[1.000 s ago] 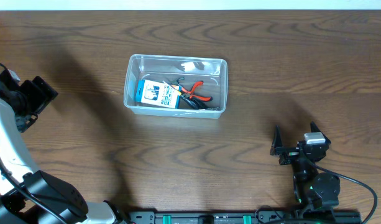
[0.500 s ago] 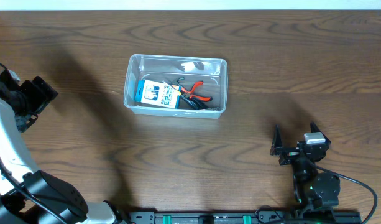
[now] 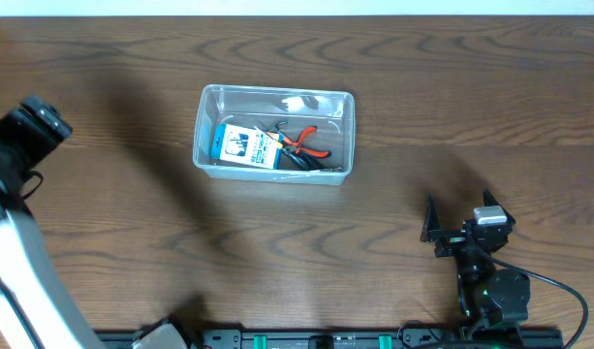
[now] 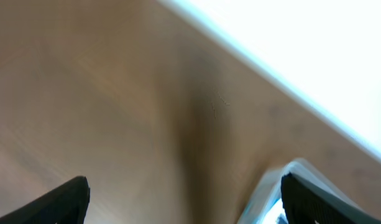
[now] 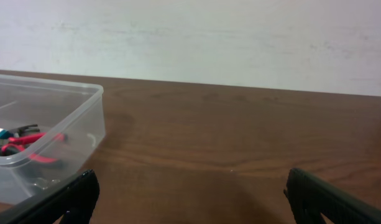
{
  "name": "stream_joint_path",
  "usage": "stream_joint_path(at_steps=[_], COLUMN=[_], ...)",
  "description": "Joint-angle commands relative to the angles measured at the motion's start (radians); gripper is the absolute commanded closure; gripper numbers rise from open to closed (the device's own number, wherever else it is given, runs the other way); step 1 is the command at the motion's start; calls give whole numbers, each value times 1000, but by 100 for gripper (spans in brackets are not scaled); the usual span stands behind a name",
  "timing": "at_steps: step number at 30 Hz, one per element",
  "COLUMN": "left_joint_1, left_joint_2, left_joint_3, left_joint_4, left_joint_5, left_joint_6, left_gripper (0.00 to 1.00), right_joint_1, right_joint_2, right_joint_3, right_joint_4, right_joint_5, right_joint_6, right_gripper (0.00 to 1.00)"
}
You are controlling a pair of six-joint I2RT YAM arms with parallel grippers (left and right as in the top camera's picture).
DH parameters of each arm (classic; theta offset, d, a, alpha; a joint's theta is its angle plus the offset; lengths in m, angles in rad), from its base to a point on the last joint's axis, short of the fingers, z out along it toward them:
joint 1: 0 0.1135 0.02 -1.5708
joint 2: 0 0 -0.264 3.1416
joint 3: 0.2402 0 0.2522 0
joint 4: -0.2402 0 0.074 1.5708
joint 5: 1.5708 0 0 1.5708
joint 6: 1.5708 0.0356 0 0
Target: Pack container
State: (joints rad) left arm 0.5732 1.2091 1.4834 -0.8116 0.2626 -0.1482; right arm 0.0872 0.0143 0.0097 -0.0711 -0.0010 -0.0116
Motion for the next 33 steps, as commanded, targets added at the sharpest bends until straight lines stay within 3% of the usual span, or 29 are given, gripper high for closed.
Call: stream_joint_path(at_steps=[1, 9, 16, 25, 33], left_joint_1=[-56, -270, -359, -385, -391], left_joint_2=[-142, -353, -466, -622, -844], left_joint_3=[11, 9, -90, -402, -766], left_joint_4=[64, 117, 118, 130, 275], left_joint_5=[-6, -132, -148, -147, -140], left_joint_6=[17, 18, 17, 16, 16], left_gripper=[10, 9, 9, 10, 10], right_joint_1=[-18, -18, -18, -18, -18], right_joint_2=[-9, -9, -9, -9, -9], right_joint_3=[-5, -5, -5, -5, -5], right_joint_4=[-1, -1, -2, -1, -1], right_joint_5=[-3, -3, -3, -3, -3], right_joint_6=[-12, -12, -12, -12, -12], right_gripper=[1, 1, 1, 1, 1])
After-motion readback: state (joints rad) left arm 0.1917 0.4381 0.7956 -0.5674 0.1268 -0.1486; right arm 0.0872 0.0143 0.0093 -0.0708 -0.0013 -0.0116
